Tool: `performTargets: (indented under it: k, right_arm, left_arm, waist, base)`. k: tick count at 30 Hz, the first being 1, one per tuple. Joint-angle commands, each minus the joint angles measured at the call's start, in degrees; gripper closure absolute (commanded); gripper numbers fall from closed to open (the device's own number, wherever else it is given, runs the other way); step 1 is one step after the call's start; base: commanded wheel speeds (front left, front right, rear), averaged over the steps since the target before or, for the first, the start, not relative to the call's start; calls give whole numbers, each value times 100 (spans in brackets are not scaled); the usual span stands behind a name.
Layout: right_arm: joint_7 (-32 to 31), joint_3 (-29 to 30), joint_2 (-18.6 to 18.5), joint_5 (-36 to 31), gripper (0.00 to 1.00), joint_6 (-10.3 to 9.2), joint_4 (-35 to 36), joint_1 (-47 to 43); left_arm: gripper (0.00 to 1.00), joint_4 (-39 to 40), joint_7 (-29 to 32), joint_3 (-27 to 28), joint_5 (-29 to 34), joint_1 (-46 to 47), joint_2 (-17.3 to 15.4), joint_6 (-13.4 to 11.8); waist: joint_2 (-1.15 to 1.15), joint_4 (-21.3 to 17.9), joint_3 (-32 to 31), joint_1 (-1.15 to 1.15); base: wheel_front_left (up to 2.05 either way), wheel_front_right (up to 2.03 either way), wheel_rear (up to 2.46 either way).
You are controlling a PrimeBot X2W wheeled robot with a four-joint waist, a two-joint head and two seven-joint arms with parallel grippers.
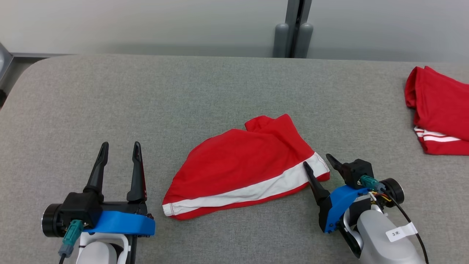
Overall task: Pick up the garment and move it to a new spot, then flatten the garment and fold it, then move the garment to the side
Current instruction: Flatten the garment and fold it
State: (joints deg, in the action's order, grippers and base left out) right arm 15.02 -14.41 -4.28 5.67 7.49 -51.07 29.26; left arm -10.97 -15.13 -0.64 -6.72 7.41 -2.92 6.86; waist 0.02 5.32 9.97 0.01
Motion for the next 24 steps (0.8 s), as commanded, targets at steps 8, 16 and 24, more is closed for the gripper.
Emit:
performTargets:
  k: [8,16,24]
  right_arm:
    - [19,-92,98,223,100,1,-518,257]
    - [19,-170,72,414,100,1,113,-159]
    - [19,-111,-205,563,100,1,1501,-1150]
  left_arm:
    - [0,1,0,-62,-79,139,5,-50]
    - [0,-72,1,-8,-90,-4,5,-77]
    - [0,-100,0,5,-120,-244,4,-83]
  waist:
    - [-2,85,133,-1]
    - [-2,-145,-85,-1]
    - [-2,-510,-421,-1]
  base:
    - [0,0,0]
    - [0,0,0]
    - [0,0,0]
